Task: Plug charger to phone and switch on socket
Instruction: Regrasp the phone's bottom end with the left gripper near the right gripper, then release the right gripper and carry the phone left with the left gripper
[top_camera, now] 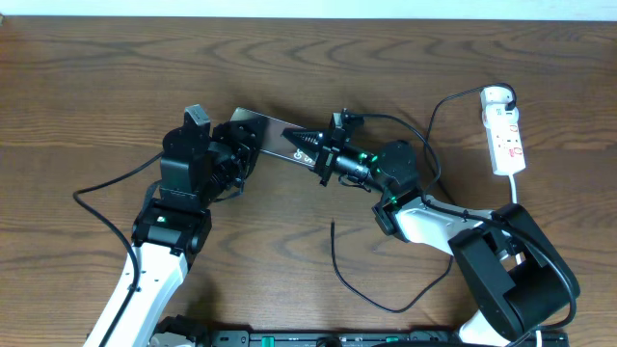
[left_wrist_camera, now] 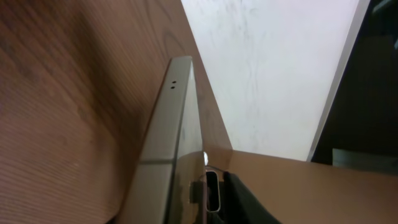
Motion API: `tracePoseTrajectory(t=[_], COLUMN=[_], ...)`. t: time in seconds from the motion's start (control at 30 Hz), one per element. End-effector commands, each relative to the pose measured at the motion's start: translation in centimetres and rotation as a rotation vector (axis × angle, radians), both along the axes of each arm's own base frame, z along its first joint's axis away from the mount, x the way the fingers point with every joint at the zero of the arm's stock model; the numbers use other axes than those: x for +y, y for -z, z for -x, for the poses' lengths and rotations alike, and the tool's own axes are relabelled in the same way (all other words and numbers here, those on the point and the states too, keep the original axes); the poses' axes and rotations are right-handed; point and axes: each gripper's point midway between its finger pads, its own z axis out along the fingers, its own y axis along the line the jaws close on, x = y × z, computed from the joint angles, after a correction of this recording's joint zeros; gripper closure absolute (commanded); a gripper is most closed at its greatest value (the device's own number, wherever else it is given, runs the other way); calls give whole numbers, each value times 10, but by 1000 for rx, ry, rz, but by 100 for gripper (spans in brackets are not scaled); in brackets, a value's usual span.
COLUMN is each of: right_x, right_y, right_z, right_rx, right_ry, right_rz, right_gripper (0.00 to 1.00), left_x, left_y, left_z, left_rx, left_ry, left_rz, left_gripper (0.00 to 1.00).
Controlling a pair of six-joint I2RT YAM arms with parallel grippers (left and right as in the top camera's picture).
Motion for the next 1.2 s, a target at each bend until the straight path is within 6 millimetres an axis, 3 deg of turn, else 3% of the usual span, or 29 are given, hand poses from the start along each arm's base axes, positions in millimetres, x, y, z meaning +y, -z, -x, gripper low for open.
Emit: tracePoseTrajectory(t=[0.0, 0.57, 0.73, 0.77, 0.83, 1.17], right_x=[2, 3, 3, 3, 3, 4], right_y=[-9, -9, -9, -9, -9, -9], right_z=[2, 4, 4, 4, 4, 6], right_rx=[-17, -19, -19, -19, -19, -20], right_ry=[-12, -27, -27, -27, -27, -36], right_rz=[-19, -17, -17, -17, -17, -16], right_gripper=[98, 99, 98, 99, 98, 98], left_x=[1, 7, 8, 8, 8, 8], left_y=[0, 6, 7, 7, 7, 7], left_z=[-1, -4, -5, -5, -5, -5], left_rx=[-2, 4, 6, 6, 6, 6], left_ry=[-1, -27, -36, -37, -37, -37], left_rz=[2, -29, -34, -35, -35, -35], left_gripper=[73, 75, 81, 89, 92, 93])
